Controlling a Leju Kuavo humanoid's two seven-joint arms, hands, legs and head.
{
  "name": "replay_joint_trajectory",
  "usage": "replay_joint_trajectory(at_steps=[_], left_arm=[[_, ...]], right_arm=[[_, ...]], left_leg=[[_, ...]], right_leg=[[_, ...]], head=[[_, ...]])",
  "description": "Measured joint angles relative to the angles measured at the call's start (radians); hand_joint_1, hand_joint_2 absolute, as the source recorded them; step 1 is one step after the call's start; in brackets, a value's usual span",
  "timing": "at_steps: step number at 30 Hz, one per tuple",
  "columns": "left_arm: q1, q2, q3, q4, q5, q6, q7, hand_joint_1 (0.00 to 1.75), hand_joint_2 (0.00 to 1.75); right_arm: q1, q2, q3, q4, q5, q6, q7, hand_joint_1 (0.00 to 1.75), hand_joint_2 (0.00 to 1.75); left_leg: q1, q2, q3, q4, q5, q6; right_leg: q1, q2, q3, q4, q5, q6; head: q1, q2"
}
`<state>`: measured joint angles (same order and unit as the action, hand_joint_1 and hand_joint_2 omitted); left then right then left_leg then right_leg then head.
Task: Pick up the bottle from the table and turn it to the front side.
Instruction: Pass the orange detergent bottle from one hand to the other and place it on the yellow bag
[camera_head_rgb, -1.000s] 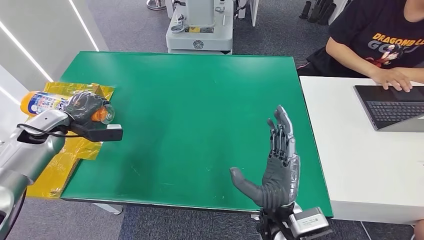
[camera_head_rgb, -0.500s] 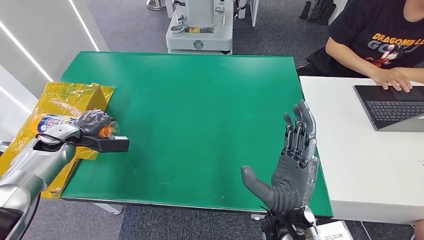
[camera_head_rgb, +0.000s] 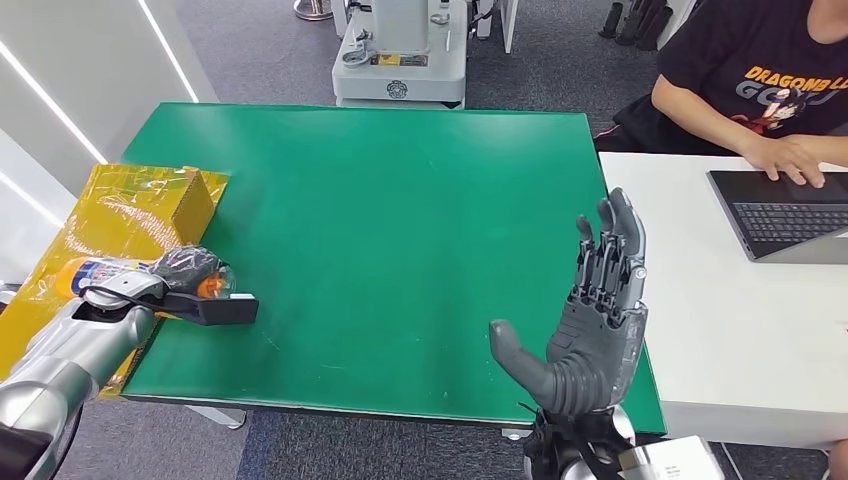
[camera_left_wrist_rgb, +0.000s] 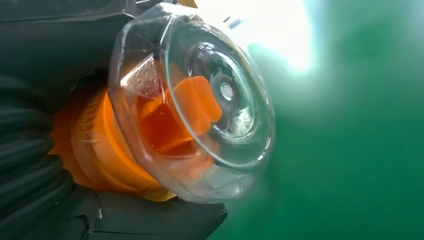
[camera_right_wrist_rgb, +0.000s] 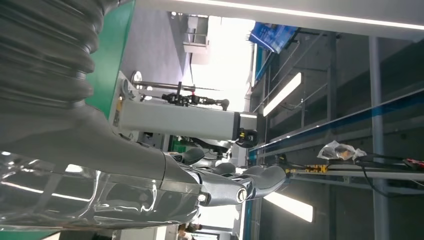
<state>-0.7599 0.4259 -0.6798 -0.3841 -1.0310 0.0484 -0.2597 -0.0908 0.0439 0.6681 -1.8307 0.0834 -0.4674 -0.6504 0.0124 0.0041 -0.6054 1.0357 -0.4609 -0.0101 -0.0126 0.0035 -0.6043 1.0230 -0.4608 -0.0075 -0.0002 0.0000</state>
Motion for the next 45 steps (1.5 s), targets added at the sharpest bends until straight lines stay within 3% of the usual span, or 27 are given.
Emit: replay_joint_trajectory(at_steps=[8, 19, 28, 38, 45], left_arm=[[0.021, -0.041, 0.0, 0.011, -0.008, 0.008, 0.016, 1.75, 1.75], [0.047, -0.074, 0.027, 0.029, -0.036, 0.061, 0.048, 1.75, 1.75], [0.045, -0.123, 0.048, 0.031, -0.085, 0.098, -0.01, 1.75, 1.75], [0.052, -0.13, 0.059, 0.032, -0.107, 0.166, -0.067, 1.75, 1.75], [0.044, -0.131, 0.067, 0.032, -0.118, 0.093, -0.039, 1.75, 1.75]], right_arm=[[-0.034, 0.0, 0.025, 0.009, -0.014, -0.015, 0.018, 0.0, 1.75], [0.006, 0.004, 0.031, 0.024, 0.022, 0.062, -0.003, 0.0, 1.75], [0.041, 0.02, 0.02, 0.024, 0.05, 0.11, -0.003, 0.0, 1.75], [0.044, 0.025, 0.018, 0.04, 0.04, 0.119, -0.004, 0.0, 1.75], [0.037, 0.025, 0.018, 0.057, 0.021, 0.111, -0.015, 0.0, 1.75]], left_leg=[[-0.001, -0.005, 0.001, 0.0, 0.0, 0.0], [-0.001, -0.009, 0.007, -0.002, 0.001, 0.0], [-0.001, -0.013, 0.007, -0.002, 0.002, -0.001], [0.0, -0.013, 0.007, -0.002, 0.002, -0.001], [-0.001, -0.013, 0.007, -0.002, 0.002, -0.001]], right_leg=[[0.0, -0.006, 0.004, 0.0, -0.001, 0.001], [-0.001, -0.01, 0.01, 0.0, -0.001, 0.0], [-0.001, -0.014, 0.011, 0.0, -0.001, 0.0], [0.0, -0.013, 0.01, 0.0, -0.001, 0.0], [0.0, -0.012, 0.01, 0.0, -0.002, 0.0]], head=[[0.0, 0.0], [0.0, 0.0], [0.0, 0.0], [0.0, 0.0], [0.0, 0.0]])
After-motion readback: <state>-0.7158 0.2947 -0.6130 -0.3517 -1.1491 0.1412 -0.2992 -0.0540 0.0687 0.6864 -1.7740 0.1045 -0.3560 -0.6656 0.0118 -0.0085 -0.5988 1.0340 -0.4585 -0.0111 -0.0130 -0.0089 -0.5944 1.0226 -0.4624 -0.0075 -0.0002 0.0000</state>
